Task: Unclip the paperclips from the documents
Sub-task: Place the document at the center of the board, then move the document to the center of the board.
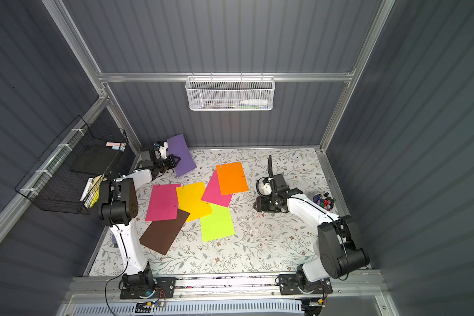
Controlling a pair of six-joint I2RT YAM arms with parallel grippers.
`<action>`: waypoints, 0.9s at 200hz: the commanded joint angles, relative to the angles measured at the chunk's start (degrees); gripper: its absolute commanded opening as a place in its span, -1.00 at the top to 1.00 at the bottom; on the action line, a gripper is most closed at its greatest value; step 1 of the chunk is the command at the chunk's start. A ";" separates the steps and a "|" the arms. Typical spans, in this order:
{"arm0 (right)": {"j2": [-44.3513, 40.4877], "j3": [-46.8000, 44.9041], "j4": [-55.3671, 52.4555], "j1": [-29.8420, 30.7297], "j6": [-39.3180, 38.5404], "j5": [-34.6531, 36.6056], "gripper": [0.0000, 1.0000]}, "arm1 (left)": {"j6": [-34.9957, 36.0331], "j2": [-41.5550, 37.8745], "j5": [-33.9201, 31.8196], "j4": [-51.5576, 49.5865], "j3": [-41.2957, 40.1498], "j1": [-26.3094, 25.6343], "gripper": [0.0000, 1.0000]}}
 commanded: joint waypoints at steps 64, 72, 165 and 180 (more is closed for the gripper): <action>8.19 7.11 1.30 14.57 -3.55 -4.64 -0.15 | -2.96 -0.70 -16.19 -3.27 -1.67 2.73 -0.21; 9.34 8.24 1.52 15.29 -4.06 -4.62 -0.16 | -3.23 -2.34 -18.23 -2.82 -3.19 2.74 -0.32; 26.10 16.01 1.62 25.25 -6.81 -0.33 -0.17 | -4.65 -31.66 -17.63 -3.09 -25.71 -6.34 -0.78; 26.97 15.77 -1.30 26.87 -6.46 2.40 -0.17 | -6.39 -36.49 -16.05 -3.46 -29.62 -7.90 -0.78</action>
